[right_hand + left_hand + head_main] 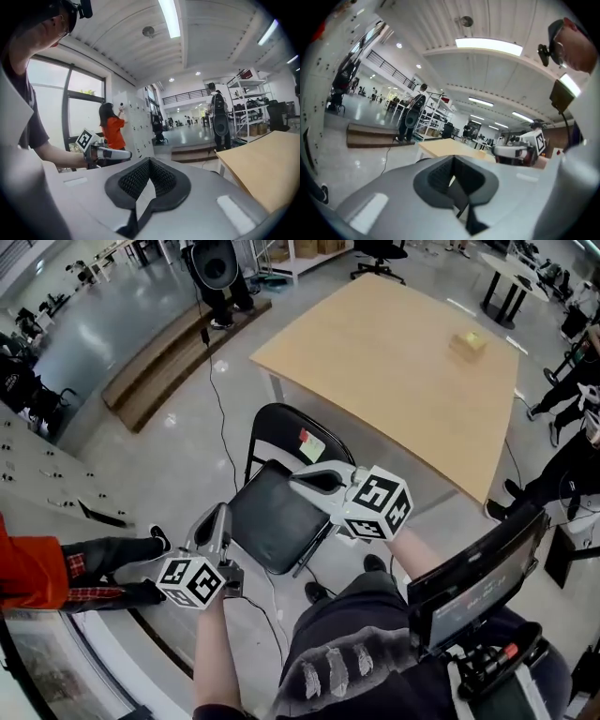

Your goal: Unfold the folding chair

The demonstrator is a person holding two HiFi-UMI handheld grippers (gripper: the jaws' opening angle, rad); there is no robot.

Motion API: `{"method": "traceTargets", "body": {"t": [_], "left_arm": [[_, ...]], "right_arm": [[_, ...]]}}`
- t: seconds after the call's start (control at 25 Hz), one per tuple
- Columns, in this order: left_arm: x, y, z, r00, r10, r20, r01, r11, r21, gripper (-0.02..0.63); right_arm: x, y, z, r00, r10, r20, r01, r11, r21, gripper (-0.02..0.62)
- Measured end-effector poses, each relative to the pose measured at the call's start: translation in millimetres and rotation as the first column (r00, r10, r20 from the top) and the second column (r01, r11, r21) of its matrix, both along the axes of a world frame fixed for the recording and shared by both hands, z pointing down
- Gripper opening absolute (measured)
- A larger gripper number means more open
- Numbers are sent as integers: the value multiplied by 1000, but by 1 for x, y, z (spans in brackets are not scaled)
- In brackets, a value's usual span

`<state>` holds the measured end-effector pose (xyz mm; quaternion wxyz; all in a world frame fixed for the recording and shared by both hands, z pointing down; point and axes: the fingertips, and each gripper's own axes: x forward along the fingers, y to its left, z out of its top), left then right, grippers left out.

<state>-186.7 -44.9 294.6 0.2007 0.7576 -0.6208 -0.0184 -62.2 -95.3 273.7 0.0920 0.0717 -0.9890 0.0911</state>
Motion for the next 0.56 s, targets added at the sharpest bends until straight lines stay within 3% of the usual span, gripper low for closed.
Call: {"method": "traceTargets", "body": {"t": [0.2,0.36,0.56], "left_arm": [[66,5,-50,992,32,119,-38,998,47,2],[129,0,-67,992,20,125,-28,997,66,2],[207,-16,-83,980,12,199,-34,994,107,2]], "right_arm": [[30,8,-43,991,-93,95,90,995,29,2],[71,12,-50,981,-164,105,160,986,51,2],[125,4,-49,965,-237,115,230,970,77,2]]}}
